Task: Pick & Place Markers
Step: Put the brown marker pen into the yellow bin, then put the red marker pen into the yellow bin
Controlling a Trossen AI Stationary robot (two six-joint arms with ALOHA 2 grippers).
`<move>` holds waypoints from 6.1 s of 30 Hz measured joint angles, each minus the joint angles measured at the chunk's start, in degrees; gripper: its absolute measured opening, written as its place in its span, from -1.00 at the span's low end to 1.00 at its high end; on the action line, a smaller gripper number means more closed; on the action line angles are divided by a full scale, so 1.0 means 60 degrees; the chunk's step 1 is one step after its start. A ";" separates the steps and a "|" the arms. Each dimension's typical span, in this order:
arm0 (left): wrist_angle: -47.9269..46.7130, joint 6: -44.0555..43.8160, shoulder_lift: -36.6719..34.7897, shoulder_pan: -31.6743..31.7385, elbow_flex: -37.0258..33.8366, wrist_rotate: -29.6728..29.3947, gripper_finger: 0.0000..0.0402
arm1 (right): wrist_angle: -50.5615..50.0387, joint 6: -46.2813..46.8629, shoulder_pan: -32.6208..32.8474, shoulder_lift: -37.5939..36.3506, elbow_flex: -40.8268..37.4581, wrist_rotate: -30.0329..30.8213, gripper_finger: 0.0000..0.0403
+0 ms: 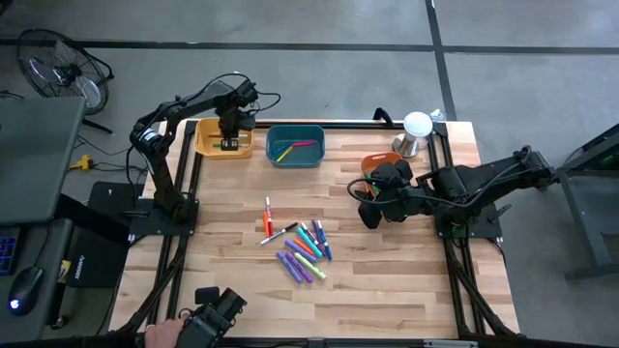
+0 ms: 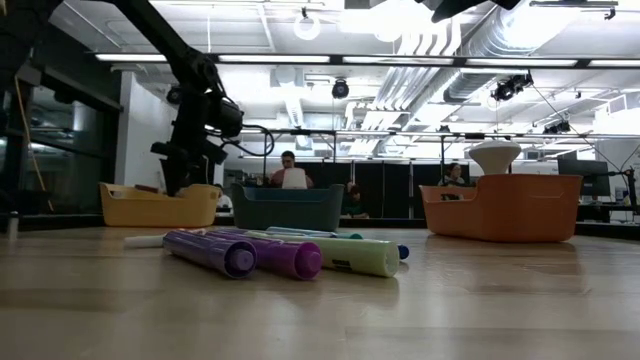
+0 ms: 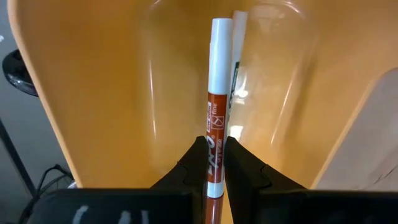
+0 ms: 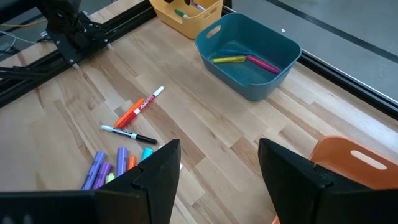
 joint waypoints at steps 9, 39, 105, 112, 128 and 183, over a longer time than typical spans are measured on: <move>0.0050 -0.0115 0.0000 -0.0002 0.0000 0.0007 -0.85 | 0.0000 -0.0002 0.0000 0.0000 0.0000 -0.0073 0.02; -0.0184 -0.2978 -0.1093 -0.0257 0.0942 -0.0762 -0.58 | 0.0000 -0.0004 0.0000 0.0000 0.0000 -0.0262 0.02; 0.1779 -2.1831 -0.3863 -1.1826 -0.3249 -0.0402 -0.96 | 0.0342 -0.0546 0.0076 0.0266 0.0000 -0.1377 0.02; 0.2483 -2.1085 -0.2856 -1.0493 -0.3231 0.0733 -0.49 | 0.0346 -0.0579 0.0076 0.0266 0.0000 -0.1355 0.02; 0.3445 -2.0501 -0.2208 -0.8245 -0.3235 0.1992 0.06 | 0.0286 -0.0586 0.0076 0.0261 0.0000 -0.1286 0.02; 0.3562 -1.8815 -0.0193 -0.8045 -0.3213 0.3095 -0.91 | 0.0280 -0.0328 0.0076 0.0259 0.0000 -0.1290 0.02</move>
